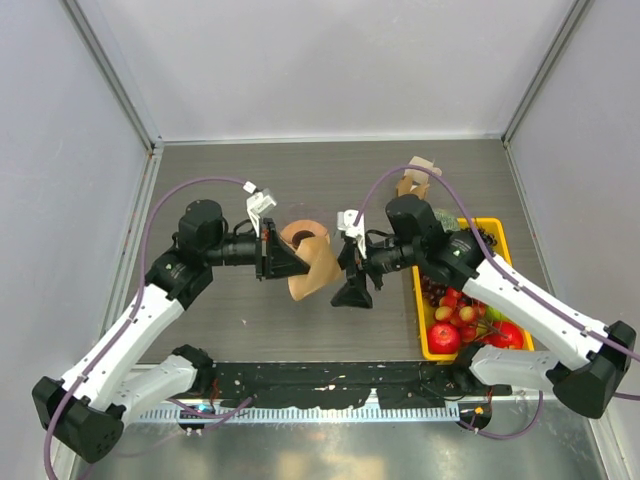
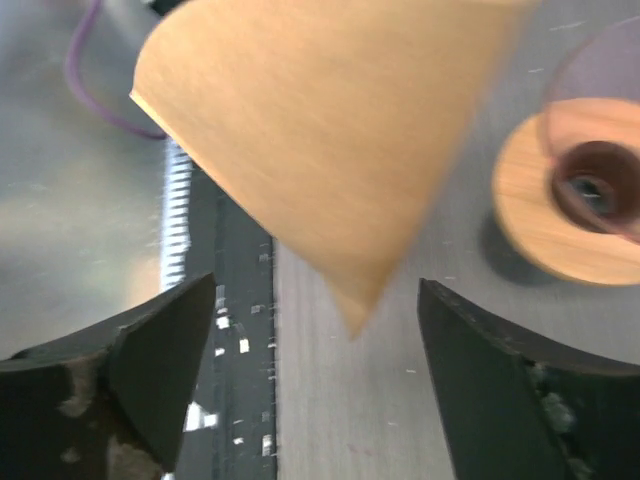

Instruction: Place the coffee filter in the dripper

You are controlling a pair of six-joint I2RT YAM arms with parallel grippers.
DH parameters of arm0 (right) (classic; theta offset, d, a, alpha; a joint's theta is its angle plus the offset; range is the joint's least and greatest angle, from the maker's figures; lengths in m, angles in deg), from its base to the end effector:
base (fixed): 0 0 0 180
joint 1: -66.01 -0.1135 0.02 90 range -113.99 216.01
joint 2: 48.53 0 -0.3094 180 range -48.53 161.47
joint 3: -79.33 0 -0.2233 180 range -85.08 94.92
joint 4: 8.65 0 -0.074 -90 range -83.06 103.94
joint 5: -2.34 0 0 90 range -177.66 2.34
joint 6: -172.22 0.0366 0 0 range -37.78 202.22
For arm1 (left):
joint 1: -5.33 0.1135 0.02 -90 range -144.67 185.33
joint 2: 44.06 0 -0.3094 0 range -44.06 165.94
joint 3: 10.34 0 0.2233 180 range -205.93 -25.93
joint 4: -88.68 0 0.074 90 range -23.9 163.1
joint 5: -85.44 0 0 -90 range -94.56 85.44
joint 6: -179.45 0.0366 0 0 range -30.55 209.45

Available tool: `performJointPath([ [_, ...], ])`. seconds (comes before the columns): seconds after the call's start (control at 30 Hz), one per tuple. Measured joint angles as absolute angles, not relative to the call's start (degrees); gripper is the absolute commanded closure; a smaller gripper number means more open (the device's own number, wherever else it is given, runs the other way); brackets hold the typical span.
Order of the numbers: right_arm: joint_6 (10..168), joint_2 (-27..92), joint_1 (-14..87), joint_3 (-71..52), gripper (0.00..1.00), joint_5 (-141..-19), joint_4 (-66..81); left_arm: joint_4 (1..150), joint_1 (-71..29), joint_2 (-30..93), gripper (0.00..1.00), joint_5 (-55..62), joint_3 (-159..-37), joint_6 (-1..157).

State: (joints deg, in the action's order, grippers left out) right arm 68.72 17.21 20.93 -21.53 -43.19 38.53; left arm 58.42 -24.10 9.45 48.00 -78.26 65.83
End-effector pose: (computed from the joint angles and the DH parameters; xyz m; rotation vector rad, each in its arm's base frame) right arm 0.1183 0.1550 0.3917 -1.4522 1.6352 1.1511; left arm 0.1119 -0.0965 0.3915 0.7937 1.8370 -1.4610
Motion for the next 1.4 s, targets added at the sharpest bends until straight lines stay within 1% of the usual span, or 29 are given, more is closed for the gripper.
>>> performJointPath([
  [0.03, 68.26, 16.64, 20.93, -21.53, 0.01, -45.22, 38.2, 59.91, -23.58, 9.54, 1.0, 48.0, -77.54, 63.73],
  [0.07, 67.67, 15.92, 20.93, -21.4, 0.04, -47.82, 37.94, 61.37, -22.94, 9.76, 1.0, 47.98, -76.95, 61.22],
  [0.3, 60.63, 13.84, 18.46, -18.71, 0.04, -62.4, 36.85, 72.41, -20.52, 12.23, 1.0, 48.11, -73.32, 45.48],
  [0.47, 56.04, 13.88, 14.72, -18.71, 0.05, -68.26, 36.67, 79.97, -20.02, 13.23, 1.0, 48.76, -72.41, 37.07],
  [0.53, 55.02, 14.06, 14.02, -18.71, 0.03, -69.53, 36.5, 81.46, -20.02, 13.32, 1.0, 49.05, -72.36, 35.4],
  [0.57, 54.58, 14.23, 13.76, -18.71, 0.0, -70.1, 36.45, 82.27, -20.02, 13.32, 1.0, 49.22, -72.3, 34.53],
  [0.6, 54.21, 14.47, 13.54, -18.71, 0.04, -70.53, 36.43, 82.71, -20.02, 13.32, 1.0, 49.37, -72.23, 34.16],
  [0.63, 53.92, 14.71, 13.41, -18.71, 0.1, -70.93, 36.41, 83.16, -20.02, 13.32, 1.0, 49.51, -72.14, 33.87],
  [0.7, 53.38, 15.13, 13.19, -18.69, 0.17, -71.41, 36.41, 83.62, -20.02, 13.32, 1.0, 49.59, -71.9, 33.68],
  [0.77, 53.14, 15.41, 13.19, -18.67, 0.22, -71.67, 36.41, 83.8, -20.02, 13.32, 1.0, 49.68, -71.51, 33.42],
  [0.8, 53.09, 15.52, 13.19, -18.62, 0.26, -71.76, 36.39, 83.78, -20.02, 13.32, 1.0, 49.68, -71.31, 33.31],
  [0.83, 52.98, 15.59, 13.19, -18.58, 0.29, -71.82, 36.39, 83.78, -20.02, 13.32, 1.0, 49.68, -71.09, 33.28],
  [0.87, 52.98, 15.61, 13.17, -18.43, 0.34, -71.95, 36.41, 83.71, -20.02, 13.32, 1.0, 49.68, -70.9, 33.31],
  [0.9, 52.81, 15.61, 13.15, -18.34, 0.35, -72.0, 36.39, 83.67, -20.02, 13.32, 1.0, 49.68, -70.79, 33.33],
  [0.97, 52.72, 15.61, 13.13, -18.03, 0.42, -72.08, 36.32, 83.6, -20.02, 13.32, 1.0, 49.68, -70.57, 33.35],
  [1.1, 52.57, 15.59, 13.08, -17.99, 0.48, -72.19, 36.21, 83.58, -20.02, 13.32, 1.0, 49.68, -70.57, 33.35],
  [1.27, 52.5, 15.59, 13.08, -17.99, 0.5, -72.33, 36.17, 83.58, -20.02, 13.32, 1.0, 49.68, -70.57, 33.39],
  [1.3, 52.5, 15.59, 13.08, -17.99, 0.52, -72.33, 36.17, 83.58, -20.02, 13.32, 0.99, 49.68, -70.57, 33.5],
  [1.33, 52.48, 15.59, 13.08, -17.99, 0.55, -72.3, 36.17, 83.56, -20.02, 13.32, 0.94, 49.68, -70.57, 33.57],
  [1.37, 52.44, 15.59, 13.08, -17.99, 0.61, -72.28, 36.17, 83.56, -20.02, 13.32, 0.87, 49.68, -70.55, 33.81],
  [1.4, 52.35, 15.57, 13.08, -17.99, 0.65, -72.24, 36.17, 83.54, -20.02, 13.32, 0.79, 49.68, -70.55, 33.98],
])
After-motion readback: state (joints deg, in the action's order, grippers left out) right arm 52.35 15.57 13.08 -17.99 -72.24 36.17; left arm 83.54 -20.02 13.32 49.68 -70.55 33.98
